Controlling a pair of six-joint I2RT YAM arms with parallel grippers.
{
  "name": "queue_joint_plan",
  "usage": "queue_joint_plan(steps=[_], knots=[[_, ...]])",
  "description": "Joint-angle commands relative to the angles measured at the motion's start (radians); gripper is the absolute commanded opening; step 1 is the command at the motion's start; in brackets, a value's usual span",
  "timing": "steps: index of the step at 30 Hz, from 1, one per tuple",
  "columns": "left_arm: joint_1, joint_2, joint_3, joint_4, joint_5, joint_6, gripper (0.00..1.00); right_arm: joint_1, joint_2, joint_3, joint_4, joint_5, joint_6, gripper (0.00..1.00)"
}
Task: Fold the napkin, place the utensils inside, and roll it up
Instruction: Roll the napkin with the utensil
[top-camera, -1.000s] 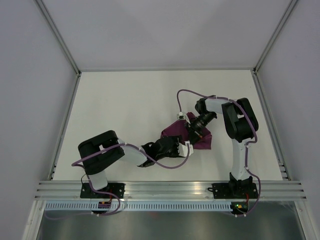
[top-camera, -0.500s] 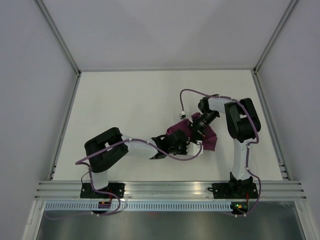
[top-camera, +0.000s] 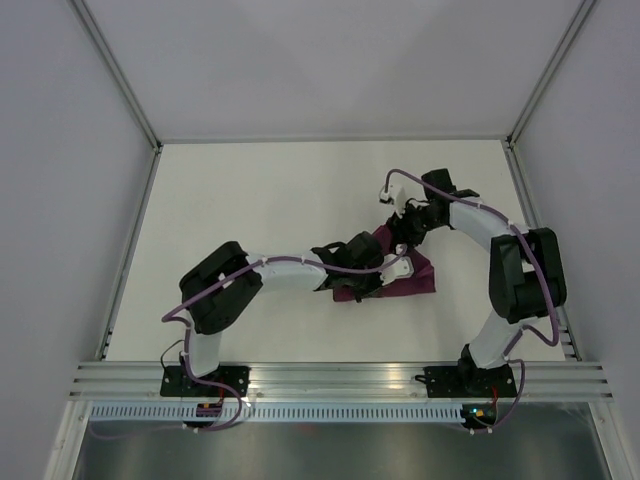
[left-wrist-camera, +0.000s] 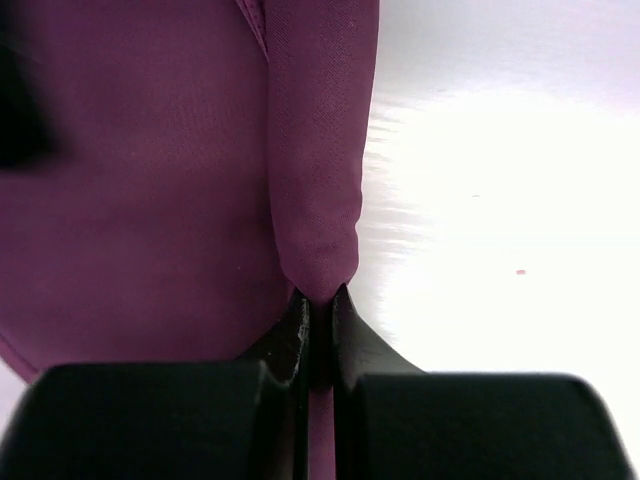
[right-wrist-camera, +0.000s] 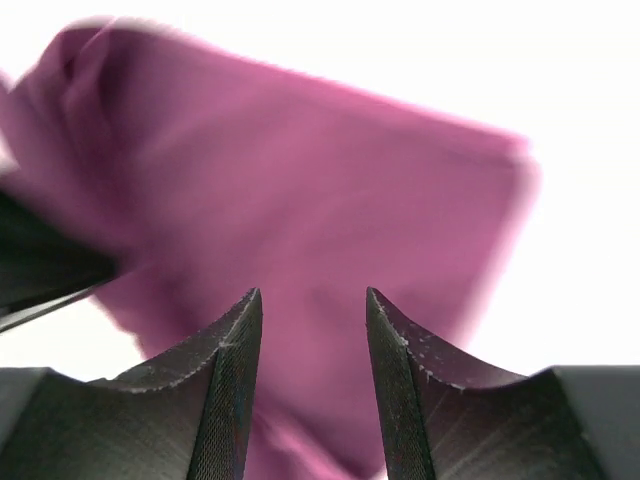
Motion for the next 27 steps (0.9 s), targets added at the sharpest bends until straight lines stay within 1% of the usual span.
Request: queue_joint_plan(steps=[1,2,4,5,6,7,8,10,11,12,14,15,16,17,19,21,22,23,27], knots=[[0.027,0.041,-0.002,-0.159,0.197,-0.190,0.02,-0.085,-0.085,0.006,0.273,0.064,0.148,0.51],[0.036,0.047,-0.002,-0.159,0.217,-0.204,0.02,-0.105,-0.088,0.014,0.276,0.051,0.183,0.52],[0.067,0.058,0.005,-0.176,0.275,-0.230,0.02,-0.168,-0.088,0.026,0.266,0.016,0.198,0.52],[0.076,0.068,0.010,-0.180,0.301,-0.238,0.02,-0.208,-0.091,0.031,0.261,-0.016,0.200,0.52],[0.089,0.077,0.021,-0.195,0.321,-0.262,0.02,-0.214,-0.105,0.031,0.249,-0.031,0.191,0.51],[0.116,0.091,0.031,-0.211,0.342,-0.278,0.02,-0.248,-0.119,0.025,0.243,-0.042,0.189,0.51],[0.127,0.103,0.060,-0.225,0.378,-0.293,0.02,-0.273,-0.155,0.000,0.243,-0.065,0.171,0.51],[0.164,0.146,0.085,-0.273,0.418,-0.327,0.02,-0.280,-0.198,-0.029,0.220,-0.070,0.142,0.51],[0.176,0.157,0.094,-0.281,0.456,-0.327,0.02,-0.281,-0.224,-0.070,0.212,-0.093,0.123,0.52],[0.187,0.171,0.111,-0.286,0.474,-0.370,0.02,-0.281,-0.273,-0.092,0.201,-0.107,0.079,0.52],[0.221,0.215,0.145,-0.327,0.536,-0.384,0.02,-0.277,-0.344,-0.157,0.174,-0.127,0.039,0.52],[0.228,0.226,0.151,-0.331,0.545,-0.407,0.02,-0.273,-0.364,-0.175,0.158,-0.140,0.015,0.52],[0.242,0.248,0.156,-0.338,0.556,-0.411,0.02,-0.267,-0.383,-0.193,0.120,-0.148,-0.057,0.53],[0.248,0.257,0.169,-0.343,0.591,-0.414,0.02,-0.256,-0.416,-0.230,0.105,-0.156,-0.087,0.53],[0.268,0.289,0.180,-0.357,0.628,-0.434,0.02,-0.232,-0.449,-0.294,0.089,-0.142,-0.159,0.53],[0.280,0.306,0.194,-0.361,0.665,-0.448,0.02,-0.169,-0.495,-0.343,0.086,-0.130,-0.209,0.54],[0.290,0.311,0.197,-0.364,0.669,-0.451,0.02,-0.149,-0.510,-0.366,0.092,-0.110,-0.232,0.55],[0.294,0.324,0.203,-0.373,0.689,-0.451,0.02,-0.097,-0.543,-0.420,0.112,-0.098,-0.243,0.56],[0.317,0.358,0.209,-0.381,0.732,-0.474,0.02,0.018,-0.626,-0.532,0.250,-0.053,-0.213,0.63]])
